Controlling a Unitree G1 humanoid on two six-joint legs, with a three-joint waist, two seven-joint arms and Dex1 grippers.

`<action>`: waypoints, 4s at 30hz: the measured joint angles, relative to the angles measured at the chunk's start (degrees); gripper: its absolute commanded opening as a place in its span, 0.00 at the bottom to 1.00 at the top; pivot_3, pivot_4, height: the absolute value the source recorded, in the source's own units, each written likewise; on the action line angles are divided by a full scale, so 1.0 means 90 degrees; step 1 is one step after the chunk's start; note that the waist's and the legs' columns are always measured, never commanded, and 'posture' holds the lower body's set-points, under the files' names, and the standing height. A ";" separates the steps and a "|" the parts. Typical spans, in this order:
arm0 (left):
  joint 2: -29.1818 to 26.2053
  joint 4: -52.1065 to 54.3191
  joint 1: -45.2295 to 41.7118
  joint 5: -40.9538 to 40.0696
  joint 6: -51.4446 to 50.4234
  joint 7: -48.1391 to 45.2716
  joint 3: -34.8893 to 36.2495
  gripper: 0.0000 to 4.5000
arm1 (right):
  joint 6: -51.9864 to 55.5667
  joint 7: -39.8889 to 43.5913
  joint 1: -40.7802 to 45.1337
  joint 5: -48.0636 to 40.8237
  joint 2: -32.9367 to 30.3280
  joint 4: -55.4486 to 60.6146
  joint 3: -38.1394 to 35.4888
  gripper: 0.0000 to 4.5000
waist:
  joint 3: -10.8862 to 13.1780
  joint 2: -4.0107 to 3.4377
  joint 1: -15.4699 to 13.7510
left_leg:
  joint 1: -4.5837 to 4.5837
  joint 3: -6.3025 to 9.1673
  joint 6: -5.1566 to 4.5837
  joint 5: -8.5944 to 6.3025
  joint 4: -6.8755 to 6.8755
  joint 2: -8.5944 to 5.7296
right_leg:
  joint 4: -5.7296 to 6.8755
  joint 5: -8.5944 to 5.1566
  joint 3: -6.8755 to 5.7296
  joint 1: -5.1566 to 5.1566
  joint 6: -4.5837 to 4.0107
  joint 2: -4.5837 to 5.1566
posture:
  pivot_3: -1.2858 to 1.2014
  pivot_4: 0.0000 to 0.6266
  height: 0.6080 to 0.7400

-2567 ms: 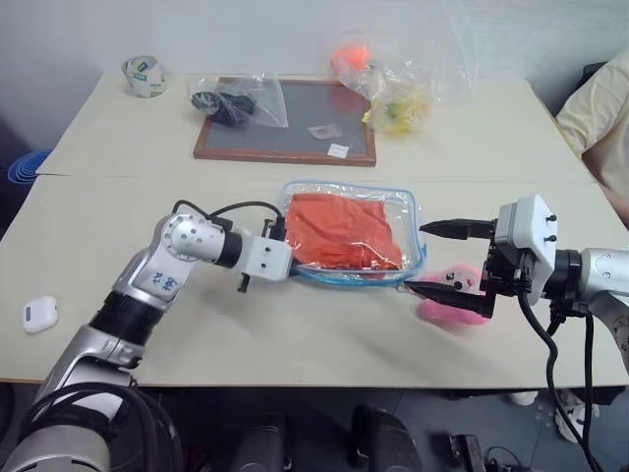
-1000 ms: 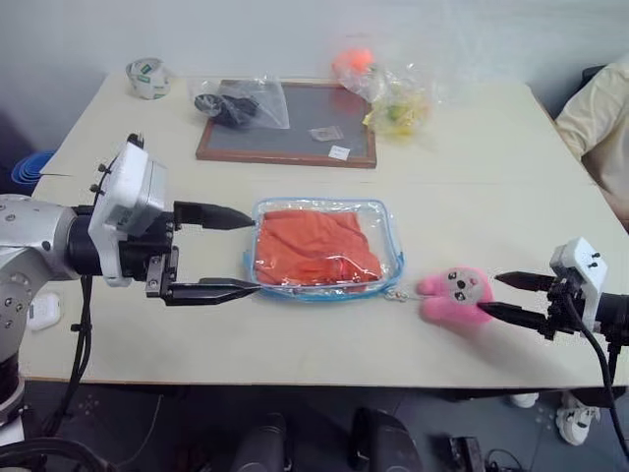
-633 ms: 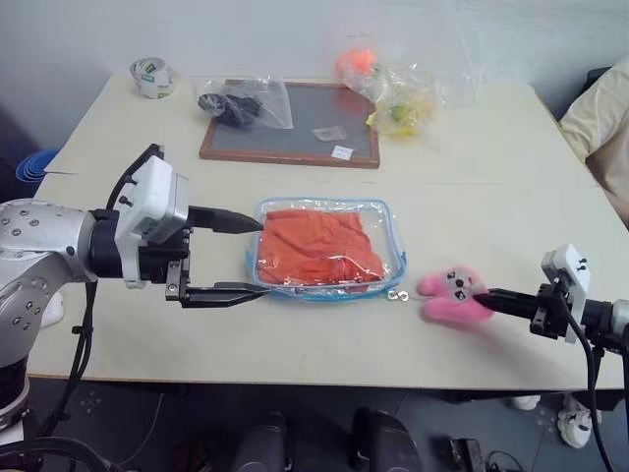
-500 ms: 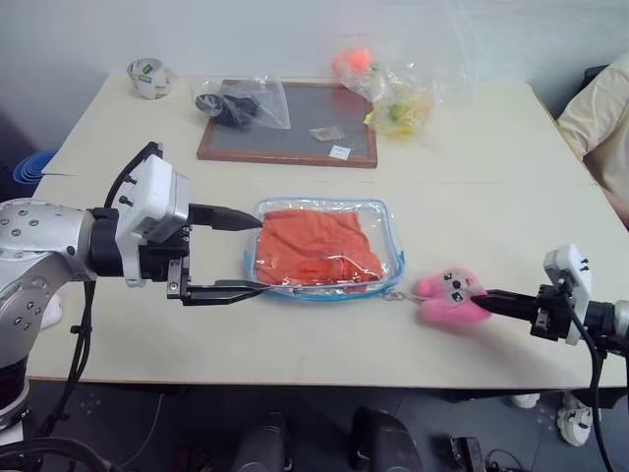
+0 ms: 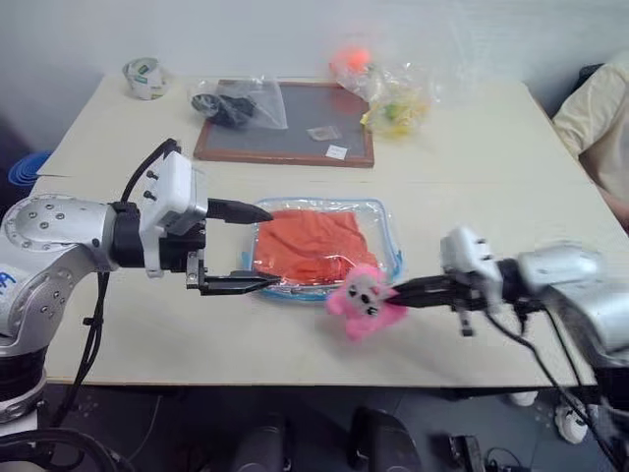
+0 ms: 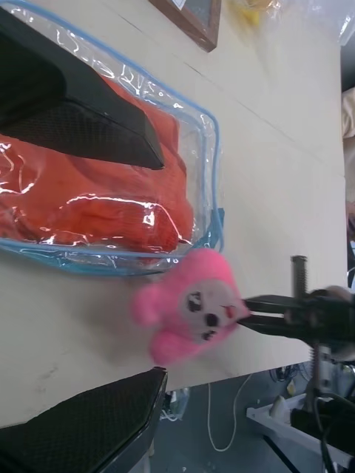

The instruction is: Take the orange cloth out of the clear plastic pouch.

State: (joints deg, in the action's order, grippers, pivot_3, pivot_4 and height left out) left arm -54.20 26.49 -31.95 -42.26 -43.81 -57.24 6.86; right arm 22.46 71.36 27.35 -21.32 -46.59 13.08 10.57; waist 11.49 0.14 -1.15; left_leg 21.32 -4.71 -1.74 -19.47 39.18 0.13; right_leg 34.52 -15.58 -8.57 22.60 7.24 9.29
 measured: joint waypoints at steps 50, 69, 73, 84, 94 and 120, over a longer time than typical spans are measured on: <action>0.2719 -0.2649 -0.1071 0.3898 0.2977 -0.0891 -0.3836 0.37 | -0.3905 -0.0152 0.0692 0.2431 -0.0032 -0.2357 0.0277 0.59 | -0.0003 0.0007 -0.0016 | 0.0017 -0.0049 -0.0008 0.0001 0.0013 0.0009 | -0.0002 0.0001 -0.0012 0.0001 0.0001 0.0000 | 0.52 0.24 1.00; 0.1579 -0.0462 0.1128 0.3540 0.1297 0.0254 -0.1573 0.01 | -0.4966 -0.0085 0.1065 0.2622 0.0056 -0.3274 0.0325 0.00 | -0.0002 0.0005 0.0036 | 0.0014 0.0012 -0.0009 0.0002 0.0019 0.0013 | 0.0000 0.0001 -0.0015 -0.0006 0.0001 0.0005 | 0.52 0.24 1.00; 0.1124 0.0040 0.2301 0.2918 0.0450 0.0453 0.0351 0.01 | -0.5278 -0.0071 0.1131 0.2577 -0.0006 -0.3461 0.0288 0.00 | -0.0001 0.0004 0.0080 | 0.0016 0.0024 -0.0008 0.0001 0.0019 0.0015 | -0.0003 0.0000 -0.0024 -0.0009 0.0000 0.0005 | 0.52 0.24 1.00; 0.0739 -0.0290 0.2985 0.2416 0.0237 0.0882 0.2196 0.01 | -0.5145 0.0258 0.1023 0.2047 -0.0172 -0.3423 0.0259 0.00 | 0.0000 0.0001 0.0103 | 0.0015 0.0039 -0.0004 0.0000 0.0019 0.0010 | -0.0009 0.0000 -0.0037 -0.0021 -0.0001 0.0011 | 0.52 0.24 1.00; 0.0940 -0.0244 0.3204 0.2119 0.0151 0.1208 0.1734 0.70 | -0.3480 0.0487 0.0678 0.1301 -0.0279 -0.2533 0.0000 0.68 | 0.0001 0.0001 0.0131 | 0.0016 0.0037 -0.0002 0.0000 0.0009 0.0011 | -0.0010 -0.0001 -0.0037 -0.0015 -0.0002 0.0011 | 0.52 0.24 1.00; 0.0542 -0.1043 0.0509 0.4573 0.3858 0.0257 -0.2432 0.90 | 0.1613 -0.0444 -0.1440 -0.2240 -0.1203 0.1536 -0.2328 1.00 | -0.0002 -0.0005 -0.0041 | 0.0018 0.0014 -0.0009 -0.0004 0.0003 -0.0001 | -0.0013 0.0001 -0.0024 -0.0006 0.0000 0.0009 | 0.52 0.24 1.00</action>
State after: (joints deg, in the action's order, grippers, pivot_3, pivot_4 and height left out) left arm -49.32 17.11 -27.36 -1.10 -9.08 -54.92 -15.03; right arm 36.98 67.36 14.39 -41.47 -57.42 26.91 -10.38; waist 11.47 0.10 -1.52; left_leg 21.48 -4.58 -1.82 -19.50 39.21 0.12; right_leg 34.41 -15.57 -8.79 22.55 7.24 9.37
